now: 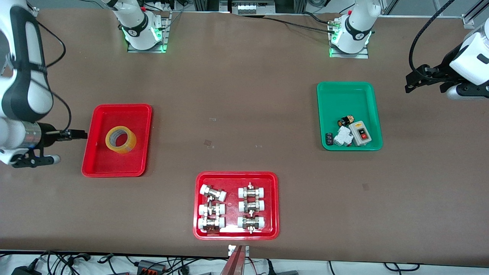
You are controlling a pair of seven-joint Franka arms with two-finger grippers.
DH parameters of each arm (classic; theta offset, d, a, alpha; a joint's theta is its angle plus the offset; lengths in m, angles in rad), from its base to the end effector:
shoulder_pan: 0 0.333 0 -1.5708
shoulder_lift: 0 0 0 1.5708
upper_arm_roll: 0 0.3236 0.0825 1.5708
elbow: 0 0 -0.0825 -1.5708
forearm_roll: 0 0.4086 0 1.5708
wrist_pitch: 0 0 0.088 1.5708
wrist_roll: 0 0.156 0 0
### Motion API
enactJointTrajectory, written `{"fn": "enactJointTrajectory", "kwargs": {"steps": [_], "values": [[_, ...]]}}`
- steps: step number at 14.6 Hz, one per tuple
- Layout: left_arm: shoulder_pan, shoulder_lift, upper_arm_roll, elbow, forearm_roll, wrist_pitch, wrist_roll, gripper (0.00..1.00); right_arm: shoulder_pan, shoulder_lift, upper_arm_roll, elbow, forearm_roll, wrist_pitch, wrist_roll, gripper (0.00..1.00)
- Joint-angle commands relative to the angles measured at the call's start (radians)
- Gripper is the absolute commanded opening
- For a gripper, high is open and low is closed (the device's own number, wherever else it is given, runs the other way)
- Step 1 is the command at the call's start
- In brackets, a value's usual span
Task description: Left arm passes tape to right arm into tray
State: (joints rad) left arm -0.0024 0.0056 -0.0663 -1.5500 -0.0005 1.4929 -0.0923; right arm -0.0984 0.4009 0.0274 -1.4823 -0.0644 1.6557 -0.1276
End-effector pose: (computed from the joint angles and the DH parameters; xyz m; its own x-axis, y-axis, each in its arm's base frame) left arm 0.5683 -0.0391 0.5836 0.9978 0.0237 -0.0625 0.0234 -0.9997 -0.0049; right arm 0.6645 -0.0588 0.3801 0.9711 0.0641 -0.2301 0.0709 -0.9973 0.0215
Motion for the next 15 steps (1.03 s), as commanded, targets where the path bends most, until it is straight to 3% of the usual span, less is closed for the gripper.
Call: {"fn": "enactJointTrajectory", "kwargs": {"steps": [1,5,8,11,15], "values": [[-0.005,0.002,-0.006,0.018,0.008,-0.026,-0.038,1.00,0.026,-0.056,0.002,0.069,-0.025,-0.083,0.055,1.00],[0.001,-0.099,-0.029,-0.128,0.007,0.053,-0.041,1.00,0.017,-0.082,0.000,0.181,-0.015,-0.108,0.039,1.00],[0.002,-0.090,-0.029,-0.113,0.007,0.050,-0.040,1.00,0.020,-0.093,0.000,0.205,0.001,-0.106,0.075,1.00],[0.005,-0.088,-0.027,-0.113,0.007,0.049,-0.037,1.00,0.017,-0.105,-0.015,0.200,0.119,-0.097,0.108,1.00],[0.005,-0.088,-0.027,-0.113,0.007,0.049,-0.038,1.00,0.023,-0.135,-0.017,0.174,0.069,-0.085,0.106,1.00]]}}
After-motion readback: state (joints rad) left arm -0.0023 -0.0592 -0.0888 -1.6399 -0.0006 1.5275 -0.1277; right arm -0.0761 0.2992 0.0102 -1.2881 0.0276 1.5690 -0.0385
